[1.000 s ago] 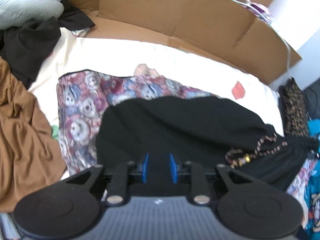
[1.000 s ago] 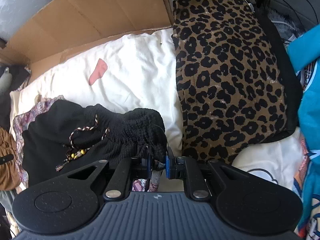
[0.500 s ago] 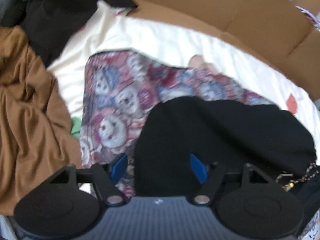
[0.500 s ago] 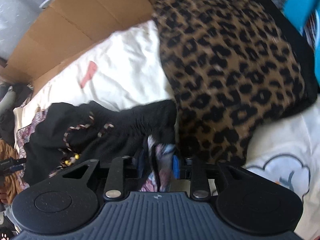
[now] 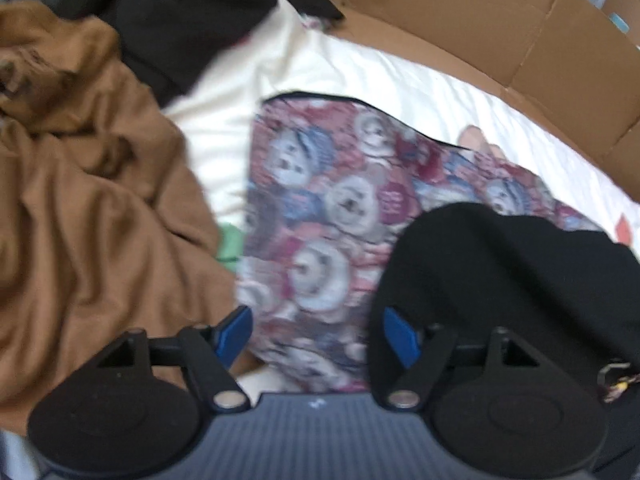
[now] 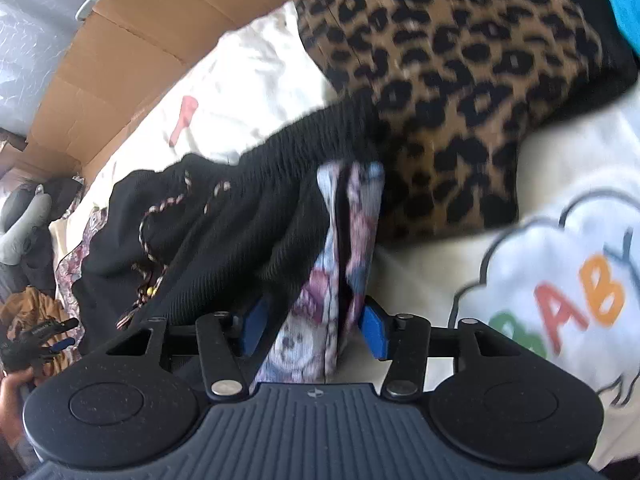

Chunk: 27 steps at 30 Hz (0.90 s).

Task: Fold clothes
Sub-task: 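Release the left gripper and regrasp the pants leg while the right gripper holds the waistband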

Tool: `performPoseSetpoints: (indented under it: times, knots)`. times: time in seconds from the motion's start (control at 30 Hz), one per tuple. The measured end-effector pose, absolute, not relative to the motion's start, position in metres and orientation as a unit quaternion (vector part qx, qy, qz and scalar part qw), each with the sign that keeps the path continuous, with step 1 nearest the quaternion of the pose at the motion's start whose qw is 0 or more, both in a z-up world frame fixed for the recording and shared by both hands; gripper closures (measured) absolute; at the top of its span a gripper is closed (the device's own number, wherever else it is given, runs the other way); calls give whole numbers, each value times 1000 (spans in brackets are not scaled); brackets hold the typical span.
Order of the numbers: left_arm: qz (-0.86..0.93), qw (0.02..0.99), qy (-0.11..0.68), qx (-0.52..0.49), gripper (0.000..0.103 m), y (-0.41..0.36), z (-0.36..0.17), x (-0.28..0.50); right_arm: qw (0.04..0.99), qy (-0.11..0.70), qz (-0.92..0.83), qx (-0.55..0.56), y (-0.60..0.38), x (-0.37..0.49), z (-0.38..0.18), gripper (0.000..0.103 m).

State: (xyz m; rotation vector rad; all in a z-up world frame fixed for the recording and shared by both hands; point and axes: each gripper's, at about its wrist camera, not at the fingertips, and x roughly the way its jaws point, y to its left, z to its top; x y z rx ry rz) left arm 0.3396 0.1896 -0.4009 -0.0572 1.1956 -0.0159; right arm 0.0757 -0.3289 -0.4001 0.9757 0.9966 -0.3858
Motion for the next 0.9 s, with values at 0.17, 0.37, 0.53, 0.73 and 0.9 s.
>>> performPoseSetpoints:
  times: [0.17,0.37,0.53,0.73,0.9]
  knots:
    - [-16,808,583,-84,22,208,-409,334,735,448,-166,481,-318,62,-417,45]
    - [-77,796,572,-182,32,205,-403,324,717,426,-149,531,-302,58,-428,45]
    - [-101,786,590,-155,49,186,-405,314,720,427,-145,528,-296,63,-431,44]
    - [-82,785,599,-137,96,185,-397,308,714,404,-156,550,-297,59,-438,92]
    - [-72,796,589,-124,97,193,-375,291,719,398,-153,549,-296,57,-433,96]
